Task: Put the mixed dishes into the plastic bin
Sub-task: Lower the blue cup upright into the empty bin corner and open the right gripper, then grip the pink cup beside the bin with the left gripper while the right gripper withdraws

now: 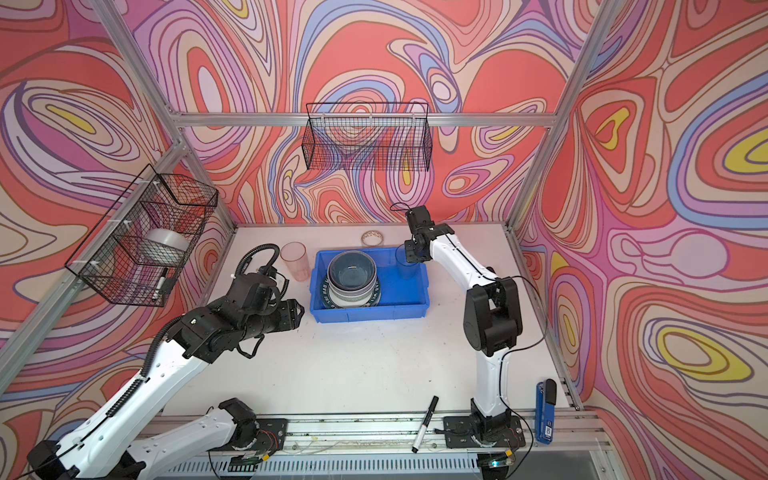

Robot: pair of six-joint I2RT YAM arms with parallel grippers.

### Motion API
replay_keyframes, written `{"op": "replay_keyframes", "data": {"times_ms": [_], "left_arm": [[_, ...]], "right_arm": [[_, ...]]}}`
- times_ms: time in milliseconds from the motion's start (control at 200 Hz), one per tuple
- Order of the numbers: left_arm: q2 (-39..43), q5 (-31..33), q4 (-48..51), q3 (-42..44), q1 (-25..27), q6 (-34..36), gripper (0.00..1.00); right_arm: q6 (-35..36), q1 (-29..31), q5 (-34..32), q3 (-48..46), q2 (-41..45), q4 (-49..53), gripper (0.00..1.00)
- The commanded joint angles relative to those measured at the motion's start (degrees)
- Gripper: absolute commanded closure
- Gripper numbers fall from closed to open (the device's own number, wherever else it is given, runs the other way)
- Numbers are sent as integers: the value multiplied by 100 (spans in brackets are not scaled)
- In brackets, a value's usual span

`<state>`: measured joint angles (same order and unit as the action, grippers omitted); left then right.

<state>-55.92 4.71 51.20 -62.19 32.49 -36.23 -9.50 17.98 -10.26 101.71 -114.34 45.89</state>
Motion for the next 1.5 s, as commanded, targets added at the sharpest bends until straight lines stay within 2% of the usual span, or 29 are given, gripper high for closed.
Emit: {"op": "replay_keyframes", "data": {"times_ms": [0,346,446,541,631,806,932,1147,1497], "left_arm": [[-90,93,180,-61,-76,2,41],[-286,67,136,-108,-134,36,41],[-396,-44,94,-164,-324,119,41],[-494,-241,33,-223,-594,209,41],[-580,-358,-14,-323,-812,331,41],[-842,-678,-81,-543,-1344,567,41],[-1100,-820,-266,-691,-1737,668,41],[-1881,-1003,-663,-1154,-2247,722,42],[-3144,-1101,-1073,-1955,-2787,820,43]], "right_arm": [[-98,-100,-187,209,-158,-265,88],[-100,-137,-141,235,-135,-288,66],[-101,-137,-113,204,8,-299,60],[-26,-137,7,13,248,-491,49],[9,-137,50,-192,503,-615,43],[-26,-136,130,-528,1020,-729,39],[-107,-134,545,-863,1548,-763,39],[-264,-128,1683,-2099,2638,-1218,38],[-720,-128,2156,-3733,3933,-1645,39]]}}
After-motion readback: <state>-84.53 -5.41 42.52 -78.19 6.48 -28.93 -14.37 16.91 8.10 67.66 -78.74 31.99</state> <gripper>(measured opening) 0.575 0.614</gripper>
